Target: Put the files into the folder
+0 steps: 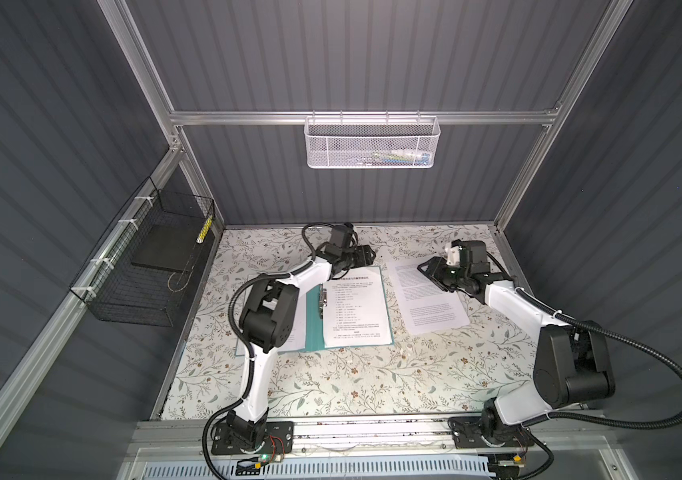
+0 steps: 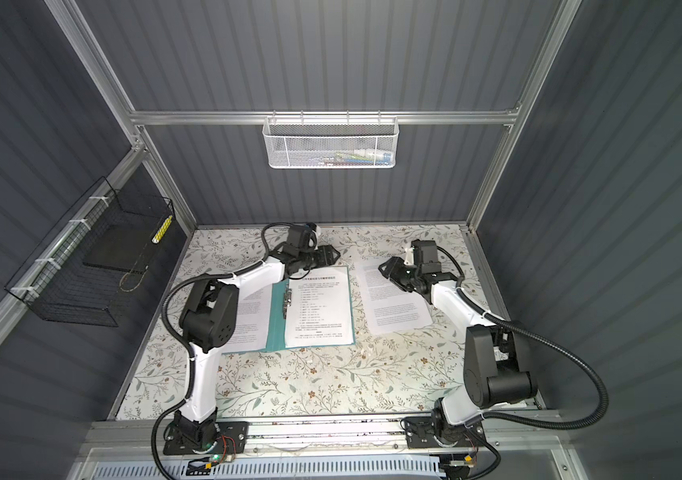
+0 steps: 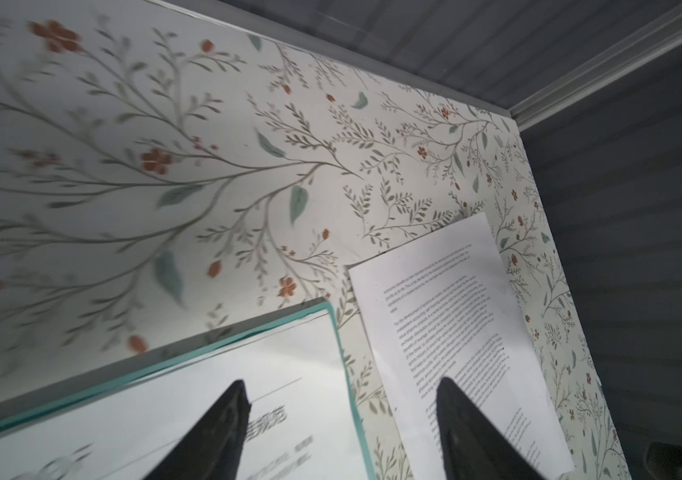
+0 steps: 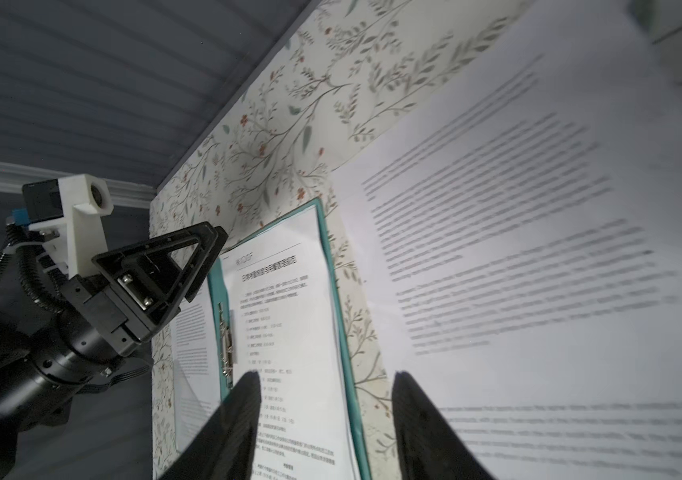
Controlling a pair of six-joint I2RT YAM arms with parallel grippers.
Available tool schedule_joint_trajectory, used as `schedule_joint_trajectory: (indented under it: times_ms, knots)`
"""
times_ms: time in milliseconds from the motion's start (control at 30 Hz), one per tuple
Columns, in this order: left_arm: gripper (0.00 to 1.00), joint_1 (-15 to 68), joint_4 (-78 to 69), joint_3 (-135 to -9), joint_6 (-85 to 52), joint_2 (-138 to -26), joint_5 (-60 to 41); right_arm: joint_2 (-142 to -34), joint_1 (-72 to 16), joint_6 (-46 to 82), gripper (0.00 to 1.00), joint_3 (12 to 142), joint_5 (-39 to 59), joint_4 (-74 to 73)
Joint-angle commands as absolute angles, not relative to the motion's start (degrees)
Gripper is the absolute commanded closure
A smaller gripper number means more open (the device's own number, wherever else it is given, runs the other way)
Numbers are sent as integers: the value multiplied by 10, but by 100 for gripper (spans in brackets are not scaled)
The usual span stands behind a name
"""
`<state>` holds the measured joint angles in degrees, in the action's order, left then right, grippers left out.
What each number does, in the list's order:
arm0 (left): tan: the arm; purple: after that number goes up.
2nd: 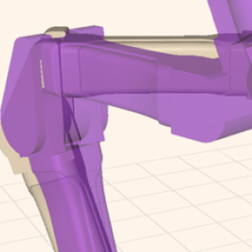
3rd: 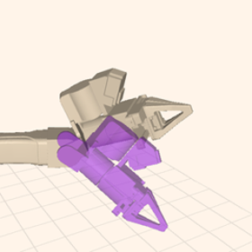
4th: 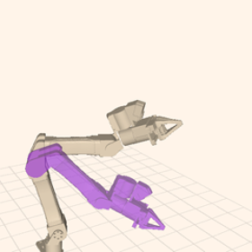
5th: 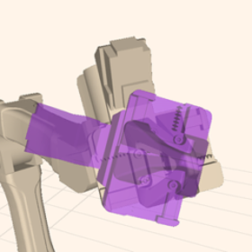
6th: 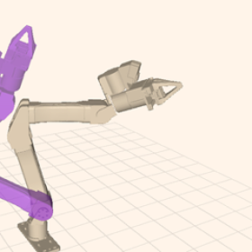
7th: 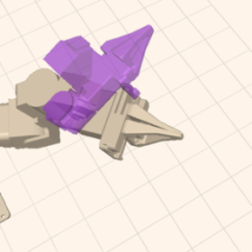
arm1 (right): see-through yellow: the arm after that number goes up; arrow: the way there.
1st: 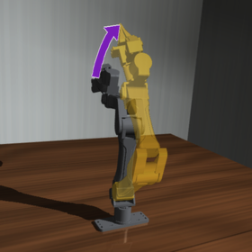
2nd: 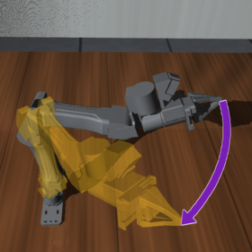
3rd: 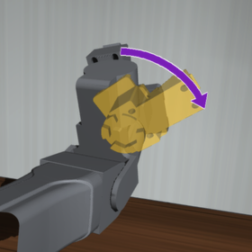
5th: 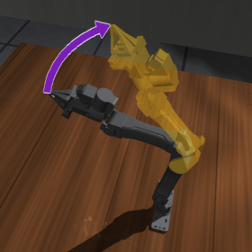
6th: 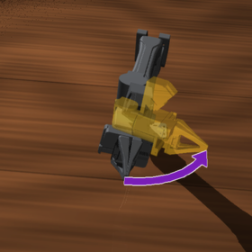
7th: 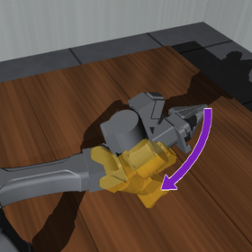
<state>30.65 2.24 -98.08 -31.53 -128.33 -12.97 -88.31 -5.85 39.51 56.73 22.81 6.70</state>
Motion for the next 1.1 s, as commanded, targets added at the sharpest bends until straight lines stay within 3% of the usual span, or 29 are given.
schedule_joint_trajectory:
  times_ms: [0,300,467,700,1067]
  knots:
    - [29,317,28,-1047,-316,-1340,-142,-869,-35,374,47,544,228,100]
    - [31,330,44,-1193,-351,-1473,-156,-847,-13,373,47,528,232,104]
    - [35,330,50,-1209,-355,-1493,-168,-839,11,380,47,518,219,102]
    - [40,330,83,-1230,-327,-1505,-227,-819,66,360,43,512,123,161]
    - [43,330,120,-1221,-289,-1513,-285,-839,127,345,37,491,140,154]
